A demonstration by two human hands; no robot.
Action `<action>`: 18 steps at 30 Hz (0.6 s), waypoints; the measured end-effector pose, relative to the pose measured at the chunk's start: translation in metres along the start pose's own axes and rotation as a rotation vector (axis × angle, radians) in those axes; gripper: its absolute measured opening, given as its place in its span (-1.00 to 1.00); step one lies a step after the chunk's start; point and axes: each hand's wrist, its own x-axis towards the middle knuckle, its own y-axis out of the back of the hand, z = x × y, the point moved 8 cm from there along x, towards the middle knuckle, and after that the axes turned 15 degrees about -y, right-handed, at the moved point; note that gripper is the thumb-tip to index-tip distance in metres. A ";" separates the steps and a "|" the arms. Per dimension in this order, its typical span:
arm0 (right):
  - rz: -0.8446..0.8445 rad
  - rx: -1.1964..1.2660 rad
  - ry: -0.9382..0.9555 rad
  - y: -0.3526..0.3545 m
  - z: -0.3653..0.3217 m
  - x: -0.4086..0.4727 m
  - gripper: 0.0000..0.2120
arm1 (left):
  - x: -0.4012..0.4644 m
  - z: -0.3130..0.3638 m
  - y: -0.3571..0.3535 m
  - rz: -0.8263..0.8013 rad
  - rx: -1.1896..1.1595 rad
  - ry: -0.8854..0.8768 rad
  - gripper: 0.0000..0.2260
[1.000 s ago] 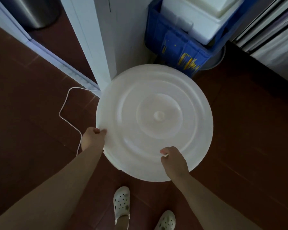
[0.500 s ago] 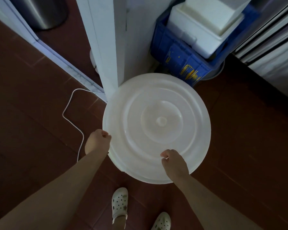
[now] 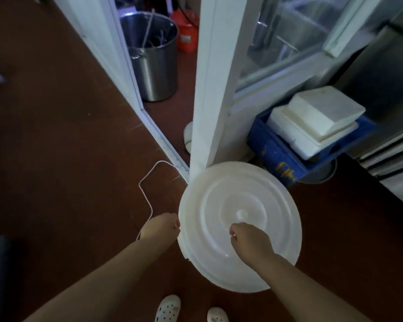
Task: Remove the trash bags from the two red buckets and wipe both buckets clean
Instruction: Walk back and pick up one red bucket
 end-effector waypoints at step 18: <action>0.070 -0.566 1.101 -0.014 -0.211 -0.231 -0.76 | -0.363 -0.014 -0.038 0.231 0.070 0.631 -0.79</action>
